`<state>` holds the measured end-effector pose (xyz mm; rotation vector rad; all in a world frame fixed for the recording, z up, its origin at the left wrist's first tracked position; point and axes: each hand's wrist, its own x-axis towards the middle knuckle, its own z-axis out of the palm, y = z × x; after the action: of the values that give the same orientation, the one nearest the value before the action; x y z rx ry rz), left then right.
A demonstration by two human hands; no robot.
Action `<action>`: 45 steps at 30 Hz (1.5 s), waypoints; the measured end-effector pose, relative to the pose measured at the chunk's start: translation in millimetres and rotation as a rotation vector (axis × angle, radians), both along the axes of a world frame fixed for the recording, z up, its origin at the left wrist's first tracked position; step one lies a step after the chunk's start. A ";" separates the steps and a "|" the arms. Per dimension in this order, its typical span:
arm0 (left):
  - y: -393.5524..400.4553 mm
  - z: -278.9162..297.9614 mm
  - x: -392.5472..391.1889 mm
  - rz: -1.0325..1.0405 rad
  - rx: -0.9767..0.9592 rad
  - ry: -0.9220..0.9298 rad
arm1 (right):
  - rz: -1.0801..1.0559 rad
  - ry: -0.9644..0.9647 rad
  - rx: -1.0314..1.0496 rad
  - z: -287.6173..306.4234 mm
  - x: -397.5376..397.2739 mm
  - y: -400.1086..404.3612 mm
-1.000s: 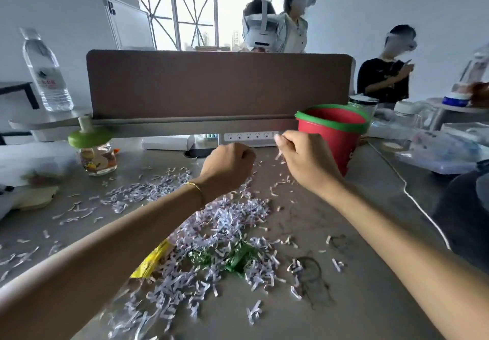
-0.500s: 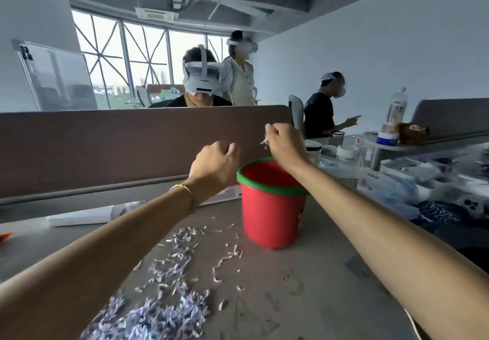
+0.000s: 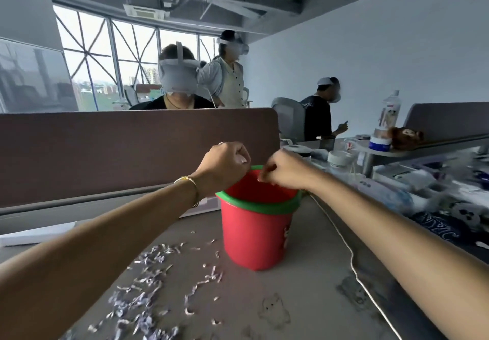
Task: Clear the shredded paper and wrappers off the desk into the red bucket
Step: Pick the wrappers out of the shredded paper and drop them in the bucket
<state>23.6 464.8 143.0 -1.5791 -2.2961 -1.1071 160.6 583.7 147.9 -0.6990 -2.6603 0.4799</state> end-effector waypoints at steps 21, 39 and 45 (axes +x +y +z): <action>-117.1 -10.3 62.2 -0.018 -0.202 0.243 | 0.054 0.356 0.223 -22.2 67.2 -119.8; -338.3 -157.7 125.1 0.050 -0.562 0.285 | 0.270 0.250 0.066 -137.4 98.5 -268.0; -344.2 -175.9 131.2 0.065 -0.388 0.393 | 0.274 0.212 0.039 -148.7 99.4 -287.1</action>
<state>154.8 120.6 -32.9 -1.6449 -2.3500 -0.3015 259.9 296.6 -0.8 -0.2554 -2.5638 0.5390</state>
